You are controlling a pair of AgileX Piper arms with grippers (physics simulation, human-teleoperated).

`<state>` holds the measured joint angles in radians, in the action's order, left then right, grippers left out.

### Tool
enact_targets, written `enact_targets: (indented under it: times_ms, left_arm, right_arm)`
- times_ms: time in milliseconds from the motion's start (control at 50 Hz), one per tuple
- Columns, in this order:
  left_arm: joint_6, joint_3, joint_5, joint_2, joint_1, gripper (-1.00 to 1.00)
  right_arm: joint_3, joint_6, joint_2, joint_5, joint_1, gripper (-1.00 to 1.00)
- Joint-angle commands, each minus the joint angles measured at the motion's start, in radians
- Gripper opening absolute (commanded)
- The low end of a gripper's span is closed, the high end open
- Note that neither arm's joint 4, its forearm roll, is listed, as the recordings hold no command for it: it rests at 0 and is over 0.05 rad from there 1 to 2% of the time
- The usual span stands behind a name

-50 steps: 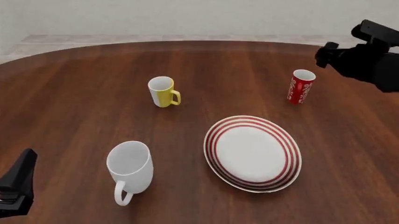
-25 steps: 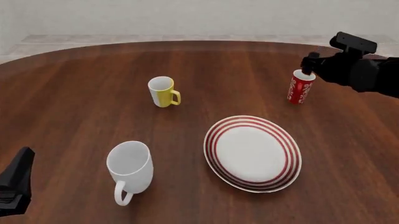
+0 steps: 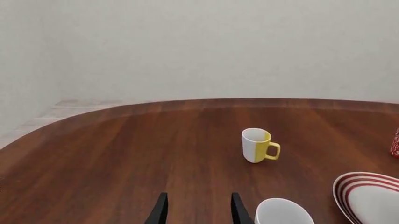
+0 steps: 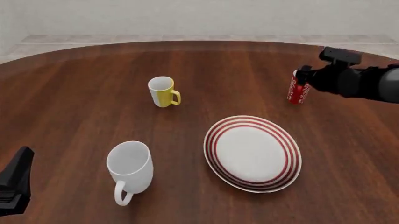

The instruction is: Pick up the red mug and put it on the plate

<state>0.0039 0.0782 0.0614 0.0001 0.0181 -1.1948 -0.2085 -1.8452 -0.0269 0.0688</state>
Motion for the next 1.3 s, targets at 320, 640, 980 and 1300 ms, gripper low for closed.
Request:
enact_targets:
  times_ms: [320, 640, 980, 1300]
  left_arm:
    - [-0.009, 0.000, -0.002, 0.000, 0.007, 1.00]
    - [-0.011, 0.004, 0.001, 0.000, 0.008, 1.00]
    - [-0.016, -0.003, -0.004, 0.000, 0.010, 1.00]
    - [-0.018, -0.014, -0.016, 0.000, 0.010, 1.00]
  right_arm:
    - [-0.089, 0.044, -0.127, 0.003, -0.004, 1.00]
    - [-0.128, 0.049, -0.177, 0.007, 0.011, 1.00]
    - [-0.162, 0.044, -0.208, 0.021, 0.005, 1.00]
    - [-0.187, 0.050, -0.236, 0.028, 0.015, 1.00]
